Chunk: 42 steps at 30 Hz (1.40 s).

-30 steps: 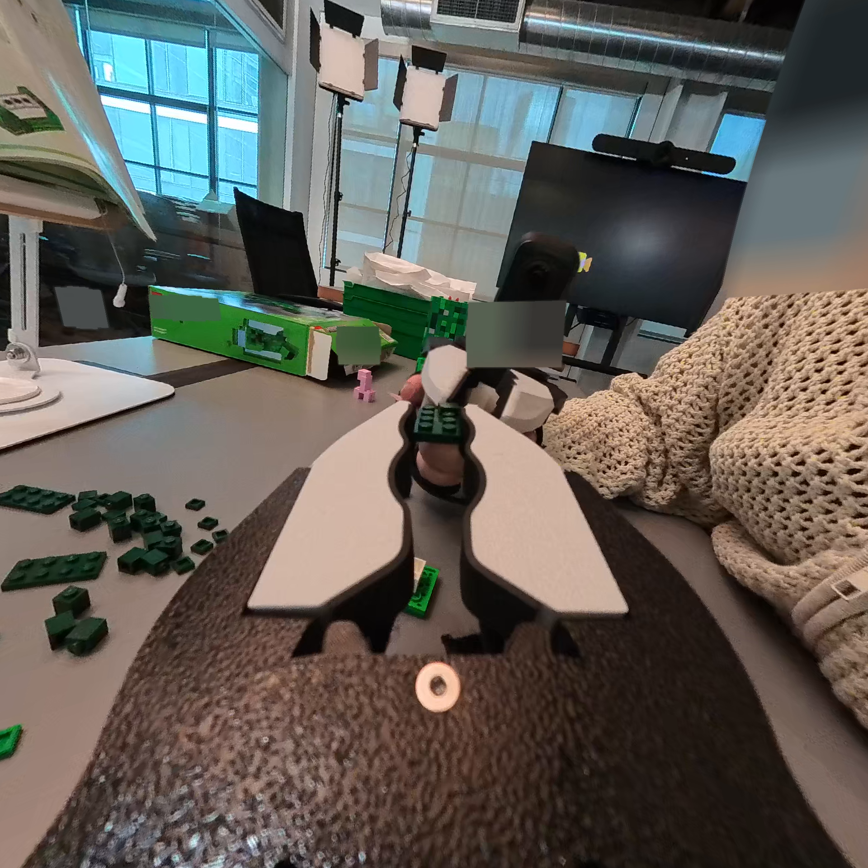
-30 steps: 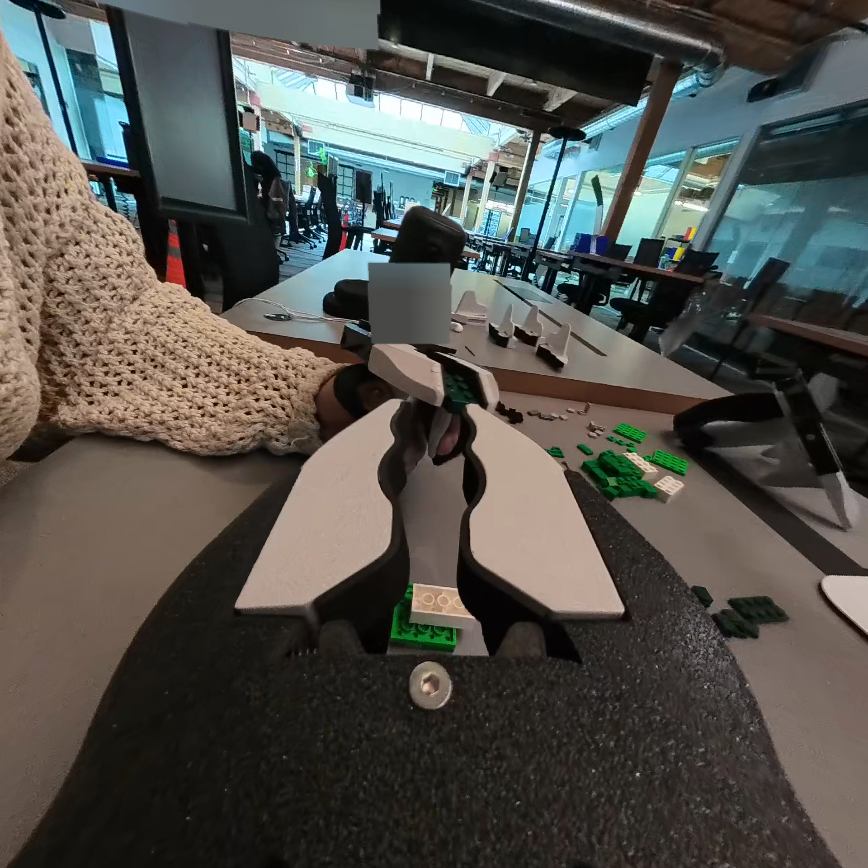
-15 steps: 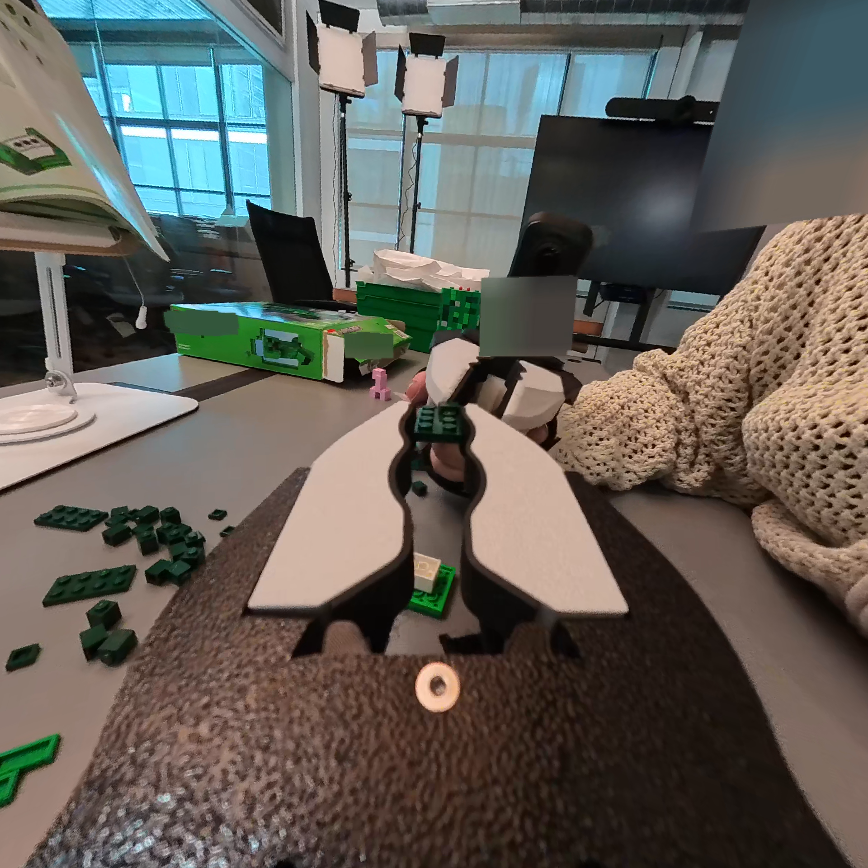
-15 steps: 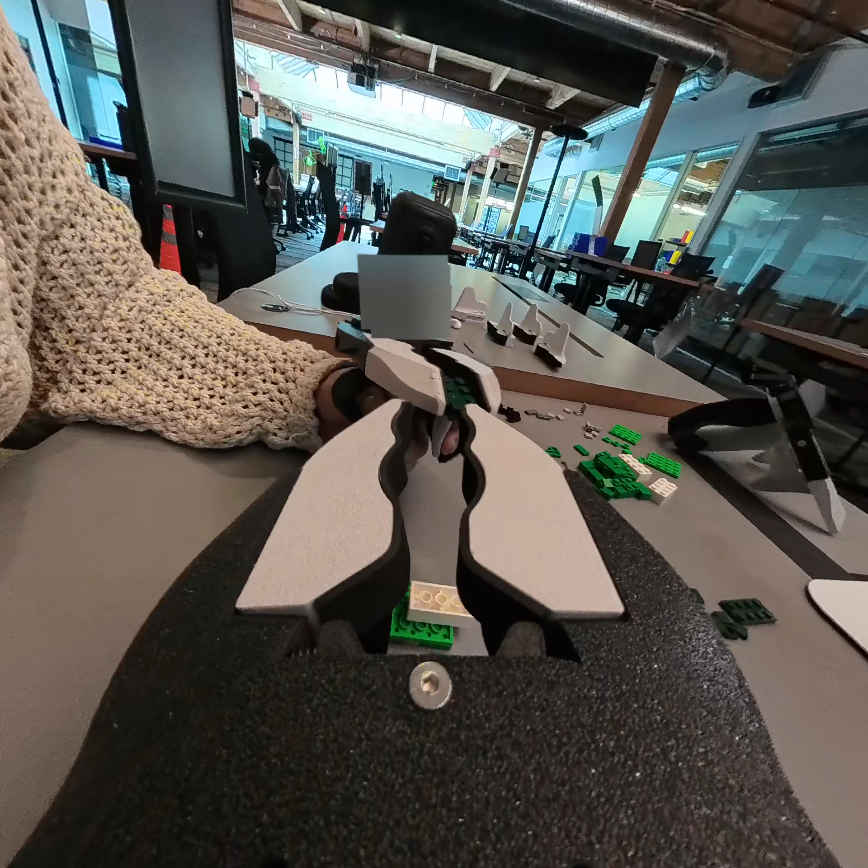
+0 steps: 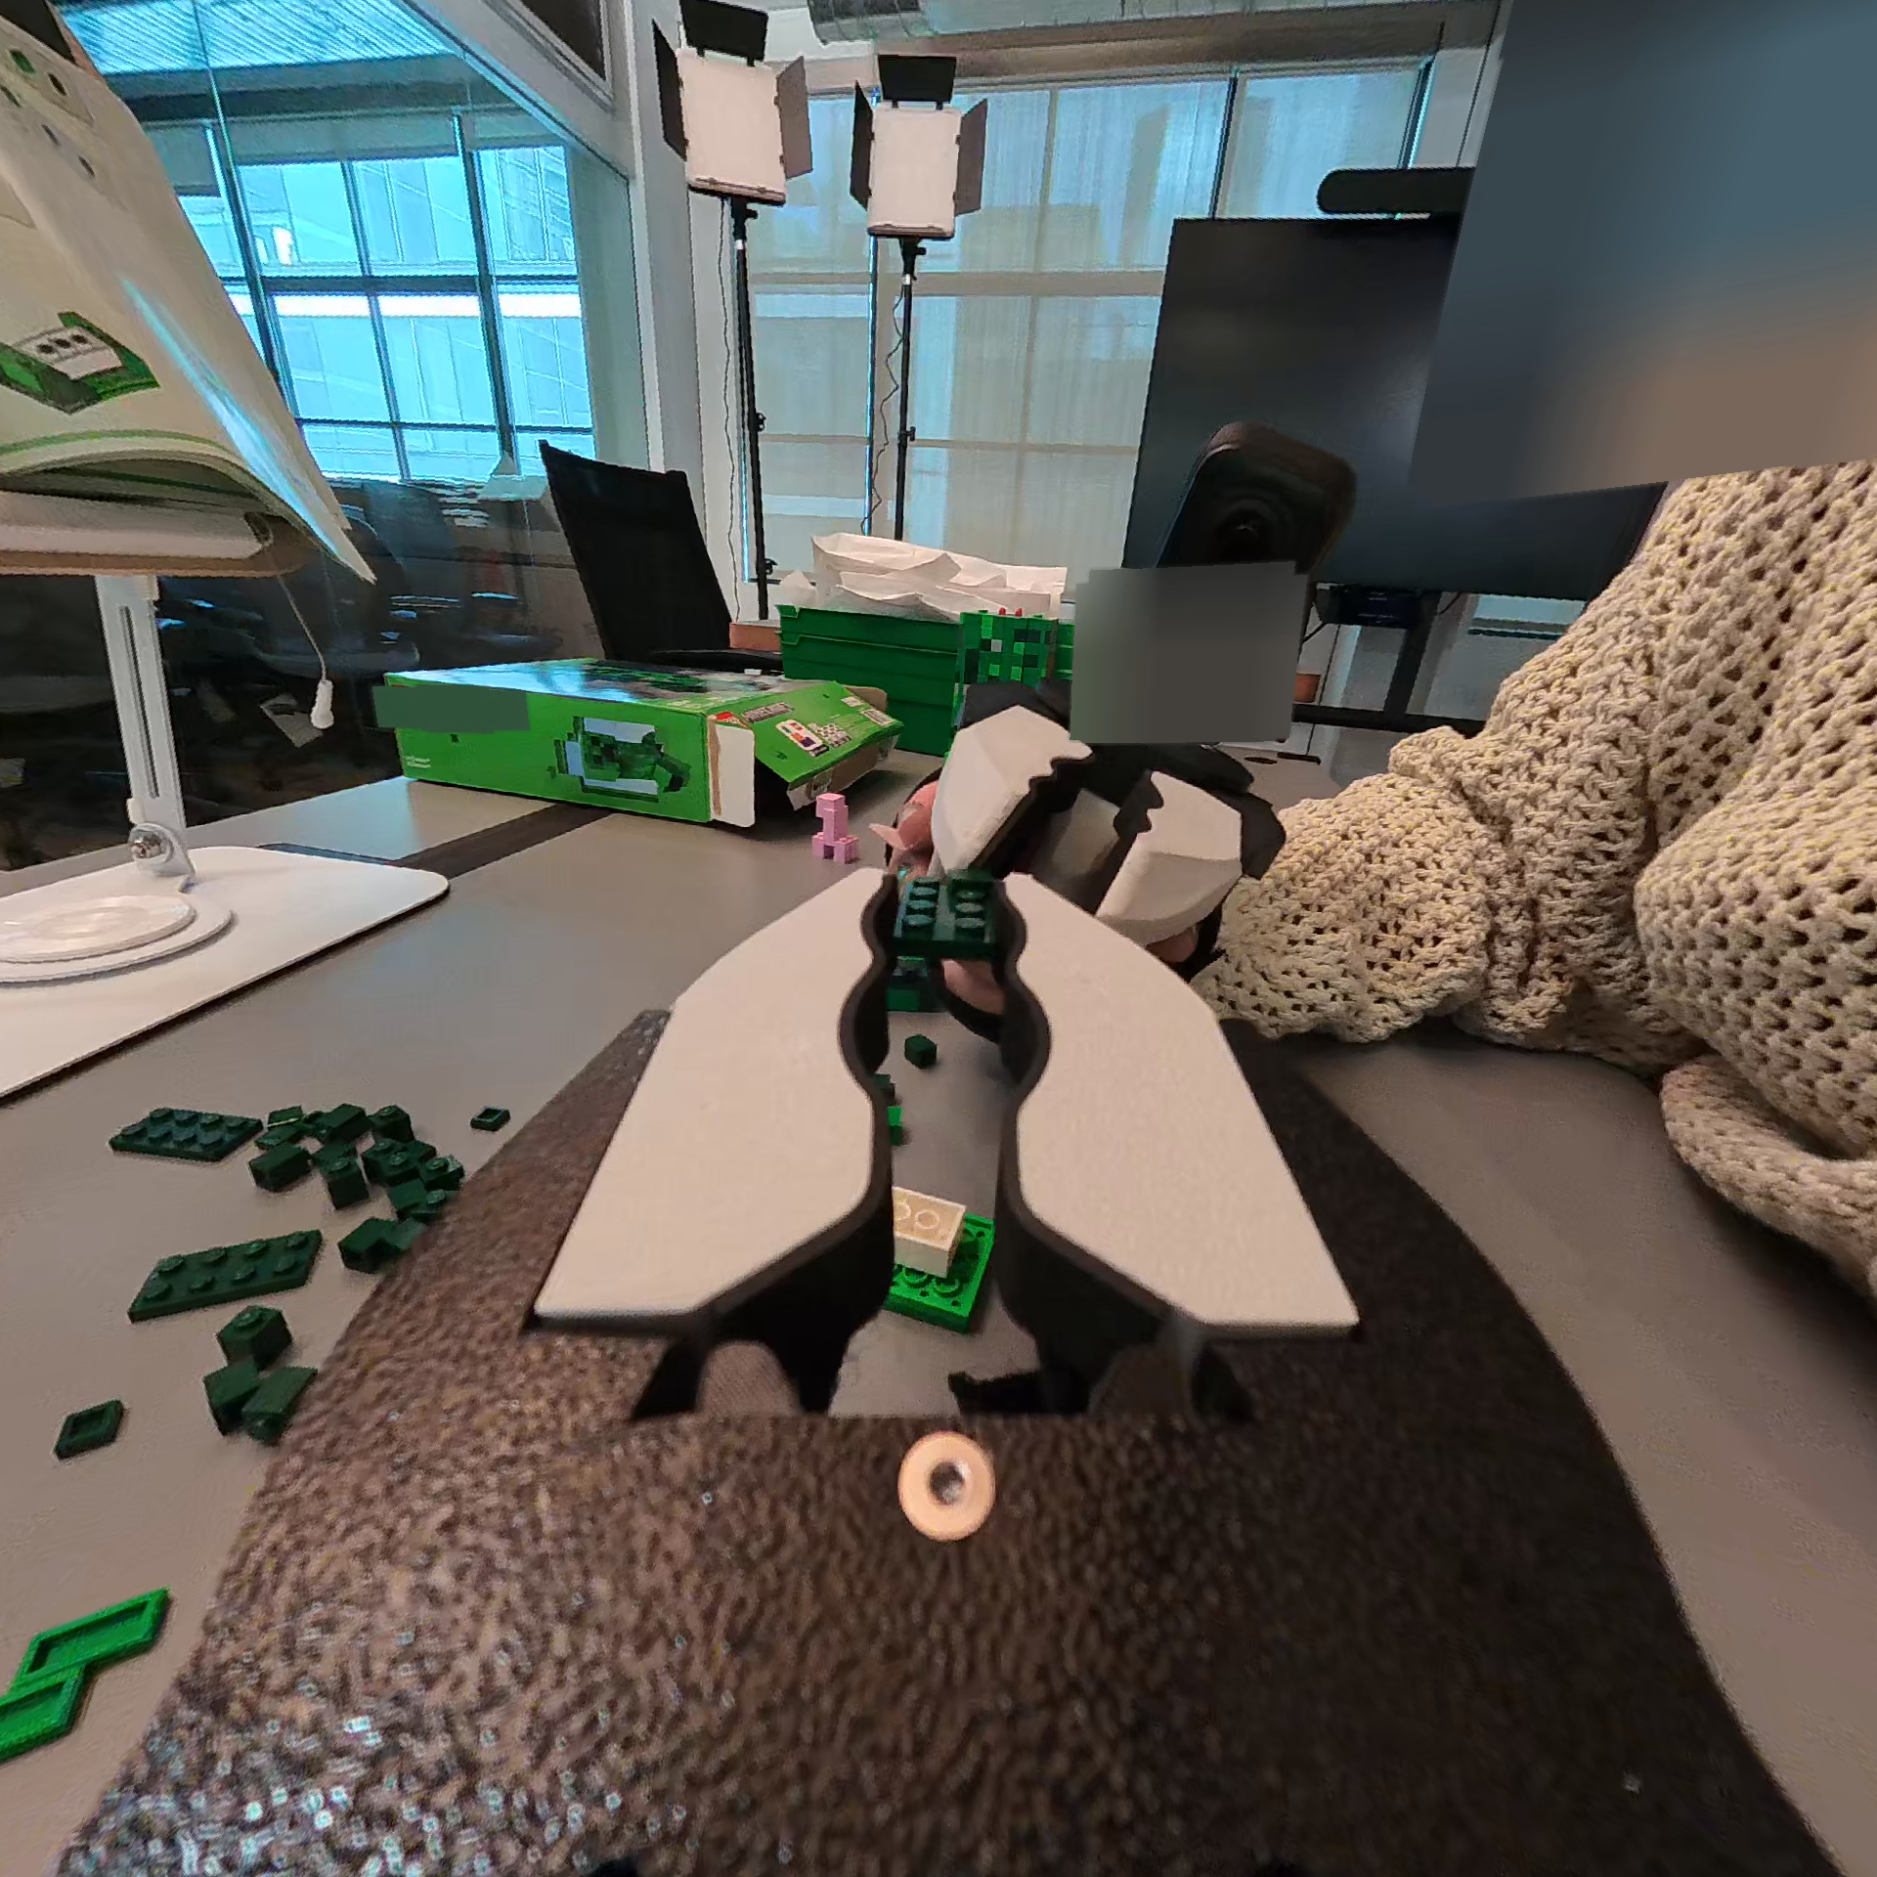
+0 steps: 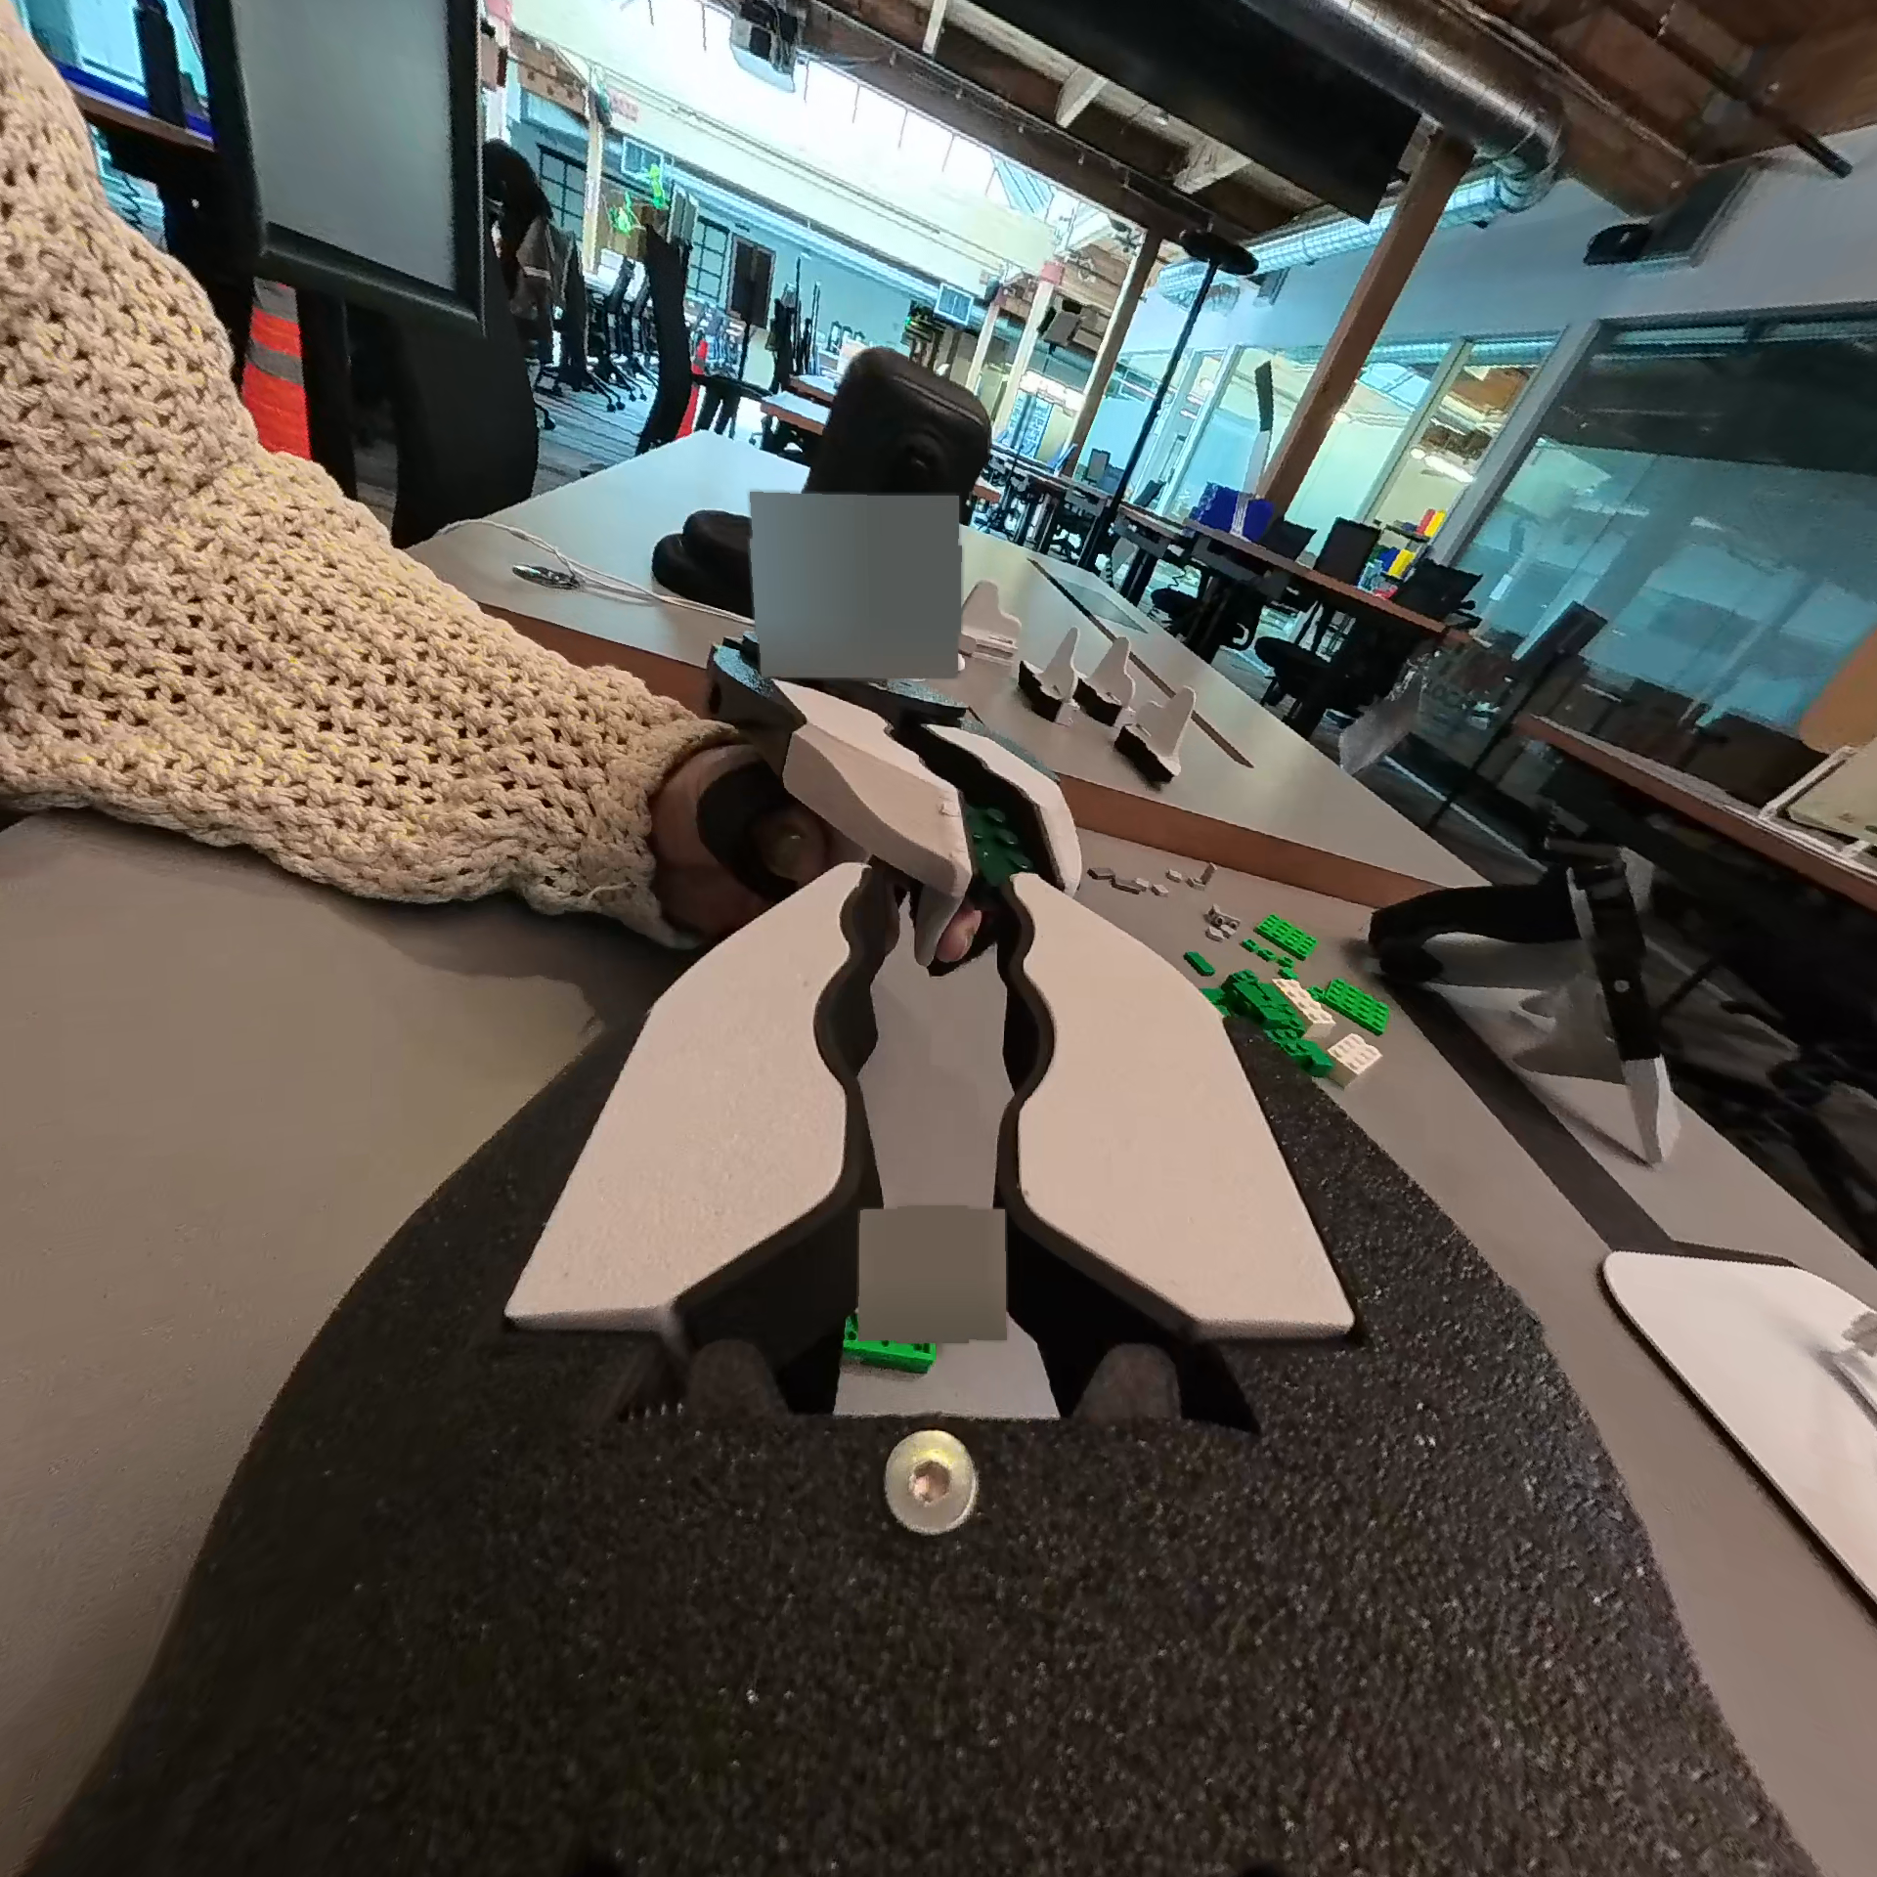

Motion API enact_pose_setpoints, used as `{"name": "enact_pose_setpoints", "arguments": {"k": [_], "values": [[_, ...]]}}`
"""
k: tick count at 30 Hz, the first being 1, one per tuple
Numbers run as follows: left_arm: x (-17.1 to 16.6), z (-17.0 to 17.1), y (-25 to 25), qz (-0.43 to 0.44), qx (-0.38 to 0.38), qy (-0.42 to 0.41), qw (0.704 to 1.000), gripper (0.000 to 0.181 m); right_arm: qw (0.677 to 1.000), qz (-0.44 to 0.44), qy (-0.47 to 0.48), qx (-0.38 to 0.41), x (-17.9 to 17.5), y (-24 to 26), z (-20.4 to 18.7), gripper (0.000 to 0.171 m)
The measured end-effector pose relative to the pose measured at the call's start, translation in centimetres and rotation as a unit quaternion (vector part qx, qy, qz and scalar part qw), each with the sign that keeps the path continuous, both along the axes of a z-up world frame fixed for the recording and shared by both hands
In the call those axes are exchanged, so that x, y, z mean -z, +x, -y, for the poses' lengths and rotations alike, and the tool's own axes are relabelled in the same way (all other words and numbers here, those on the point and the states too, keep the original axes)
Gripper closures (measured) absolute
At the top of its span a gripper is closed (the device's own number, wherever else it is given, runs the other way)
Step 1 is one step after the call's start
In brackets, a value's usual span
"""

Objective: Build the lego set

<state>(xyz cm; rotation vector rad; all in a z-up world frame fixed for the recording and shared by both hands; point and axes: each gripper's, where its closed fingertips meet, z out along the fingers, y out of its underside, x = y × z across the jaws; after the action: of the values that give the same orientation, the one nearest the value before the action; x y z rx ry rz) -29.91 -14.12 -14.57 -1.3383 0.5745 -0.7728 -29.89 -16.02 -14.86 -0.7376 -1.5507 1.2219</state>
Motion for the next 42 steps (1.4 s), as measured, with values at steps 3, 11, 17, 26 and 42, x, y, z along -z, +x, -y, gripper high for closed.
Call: {"name": "enact_pose_setpoints", "arguments": {"k": [3,11,17,26,42], "values": [[0.0,0.0,0.0,-0.004,-0.003,0.003,1.0,0.164,1.0,-0.001,0.009,0.005,0.1,0.0,0.0,0.151],[0.0,0.1,0.0,-0.009,-0.003,0.007,1.0,0.164,1.0,0.001,0.02,0.014,0.2,0.0,0.1,0.148],[0.4,0.0,0.0,-0.035,-0.015,0.015,0.999,0.164,0.999,0.007,0.029,0.016,0.5,0.0,0.0,0.148],[-0.4,1.4,1.1,-0.071,-0.008,0.102,0.992,0.165,0.996,-0.003,-0.086,-0.04,-1.1,0.7,-1.3,0.148],[0.7,0.8,1.4,-0.218,-0.098,0.192,0.952,0.164,0.913,0.191,-0.323,-0.162,0.5,0.5,-0.3,0.162]]}}
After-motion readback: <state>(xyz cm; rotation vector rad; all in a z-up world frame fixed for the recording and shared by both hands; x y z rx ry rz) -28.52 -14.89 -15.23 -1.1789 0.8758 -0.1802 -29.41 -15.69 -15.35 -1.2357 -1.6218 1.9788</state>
